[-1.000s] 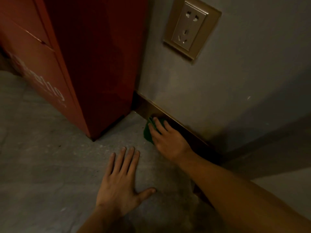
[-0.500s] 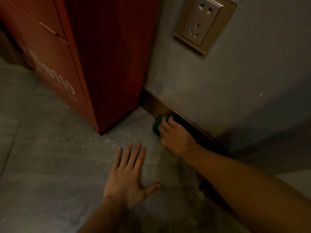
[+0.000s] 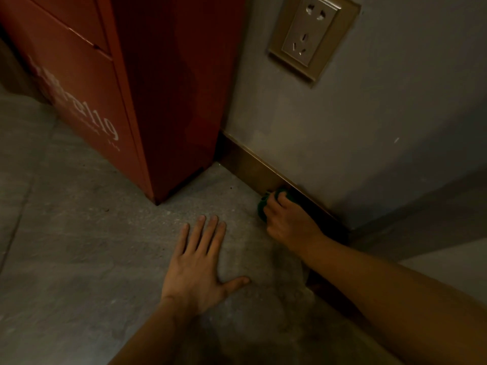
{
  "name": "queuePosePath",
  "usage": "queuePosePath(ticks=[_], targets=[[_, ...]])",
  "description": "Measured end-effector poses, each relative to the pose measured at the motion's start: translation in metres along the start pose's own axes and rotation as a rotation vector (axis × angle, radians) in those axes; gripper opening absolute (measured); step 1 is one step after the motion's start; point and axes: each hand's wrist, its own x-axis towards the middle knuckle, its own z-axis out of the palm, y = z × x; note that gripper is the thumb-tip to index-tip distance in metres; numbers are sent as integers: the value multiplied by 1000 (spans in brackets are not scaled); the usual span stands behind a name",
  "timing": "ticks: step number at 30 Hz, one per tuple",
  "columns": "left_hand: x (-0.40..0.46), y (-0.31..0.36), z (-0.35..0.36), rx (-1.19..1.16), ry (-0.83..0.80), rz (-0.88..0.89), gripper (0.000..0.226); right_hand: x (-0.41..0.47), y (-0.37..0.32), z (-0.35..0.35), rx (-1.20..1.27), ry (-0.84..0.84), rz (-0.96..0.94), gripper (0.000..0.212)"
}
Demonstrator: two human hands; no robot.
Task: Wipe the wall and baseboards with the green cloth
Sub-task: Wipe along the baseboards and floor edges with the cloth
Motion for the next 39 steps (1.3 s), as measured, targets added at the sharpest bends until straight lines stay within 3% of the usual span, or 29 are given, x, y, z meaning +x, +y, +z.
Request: queuePosePath(ticks=[6,14,23,26,29,34,36,39], targets=[[0,0,1,-4,4,2,117,-22,-9,4,4,-99,-12,23],[-1,0,1,-7,13,10,117,-40,-1,-17,201,-243,20,23],[5,6,-11,5,-110,-20,125,-76,12,-38,799,-44,160,36],[8,15,-25,-109,-89,-15,129,-82,13,-51,1033,87,285,46],[7,21,-39,-215,-9,61,128,-85,12,-68,1199,222,407,41],[4,33,-60,-453,-33,110,136,-96,-1,-98,1476,217,620,48],[1,35,-68,-464,-11,109,126,-100,-5,-104,1558,204,634,51],[-6,38,-88,-386,33,192,86,-117,-4,-107,1620,201,625,51]])
